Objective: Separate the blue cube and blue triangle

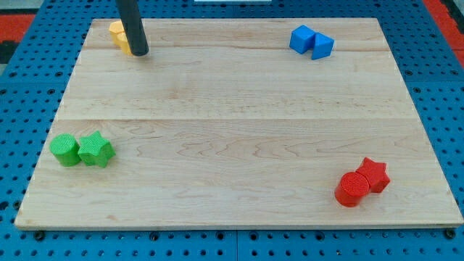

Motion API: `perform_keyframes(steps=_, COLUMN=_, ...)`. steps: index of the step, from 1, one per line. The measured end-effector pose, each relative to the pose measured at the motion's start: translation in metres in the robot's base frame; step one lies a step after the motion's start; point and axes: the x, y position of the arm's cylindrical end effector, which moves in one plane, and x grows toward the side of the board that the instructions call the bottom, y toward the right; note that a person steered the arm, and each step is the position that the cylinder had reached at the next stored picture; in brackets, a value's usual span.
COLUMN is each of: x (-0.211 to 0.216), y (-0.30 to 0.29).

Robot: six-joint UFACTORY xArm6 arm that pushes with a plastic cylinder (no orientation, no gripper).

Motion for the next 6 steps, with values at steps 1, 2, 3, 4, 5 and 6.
perform_keyframes(steps=1, x=0.022, y=0.083)
perform_keyframes(steps=2, x=0.065, y=0.218)
perform_keyframes(steps=3, x=0.063, y=0.345)
perform_keyframes(steps=4, x=0.028, y=0.364)
perform_keyframes(steps=5, x=-0.004, y=0.355)
perform_keyframes(steps=6, x=-0.031, y=0.311)
